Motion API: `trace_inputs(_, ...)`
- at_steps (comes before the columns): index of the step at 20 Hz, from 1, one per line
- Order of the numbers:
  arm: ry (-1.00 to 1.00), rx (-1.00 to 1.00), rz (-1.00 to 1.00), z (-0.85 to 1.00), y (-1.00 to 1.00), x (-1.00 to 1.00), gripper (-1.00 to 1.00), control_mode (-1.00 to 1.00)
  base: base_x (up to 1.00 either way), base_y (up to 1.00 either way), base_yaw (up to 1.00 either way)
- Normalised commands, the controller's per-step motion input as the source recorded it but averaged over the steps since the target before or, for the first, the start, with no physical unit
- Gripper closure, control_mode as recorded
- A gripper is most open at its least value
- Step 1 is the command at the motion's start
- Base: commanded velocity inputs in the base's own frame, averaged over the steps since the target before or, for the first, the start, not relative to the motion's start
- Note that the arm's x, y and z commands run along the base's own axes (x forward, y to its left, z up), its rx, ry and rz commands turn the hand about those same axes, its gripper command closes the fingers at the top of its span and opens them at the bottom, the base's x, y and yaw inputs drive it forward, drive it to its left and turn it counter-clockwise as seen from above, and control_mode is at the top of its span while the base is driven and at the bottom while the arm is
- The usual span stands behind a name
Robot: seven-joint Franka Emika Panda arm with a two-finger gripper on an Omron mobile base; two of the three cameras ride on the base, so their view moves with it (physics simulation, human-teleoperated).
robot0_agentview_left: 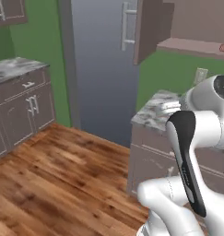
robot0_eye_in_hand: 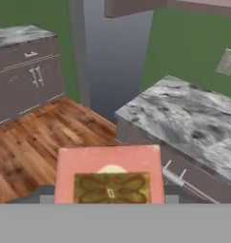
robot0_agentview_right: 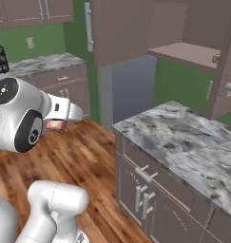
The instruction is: Pick up the bar soap and bar soap from the sink, and place them back in the cabinet, and close the cabinet doors.
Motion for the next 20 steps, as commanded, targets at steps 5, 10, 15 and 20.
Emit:
trace_inputs(5, 0.0, 0.0, 0.0, 0.0, 0.0, 0.0, 1.0, 1.0, 0.48, 0.27, -0.64)
trace_inputs(10, 0.0, 0.0, 0.0, 0.0, 0.0, 0.0, 1.0, 1.0, 0.56, 0.17, -0.46)
trace_inputs(15, 0.0, 0.0, 0.0, 0.0, 0.0, 0.0, 1.0, 1.0, 0.58, 0.0, -0.36)
trace_inputs(20, 0.0, 0.0, 0.0, 0.0, 0.0, 0.0, 1.0, 1.0, 0.59, 0.0, -0.4)
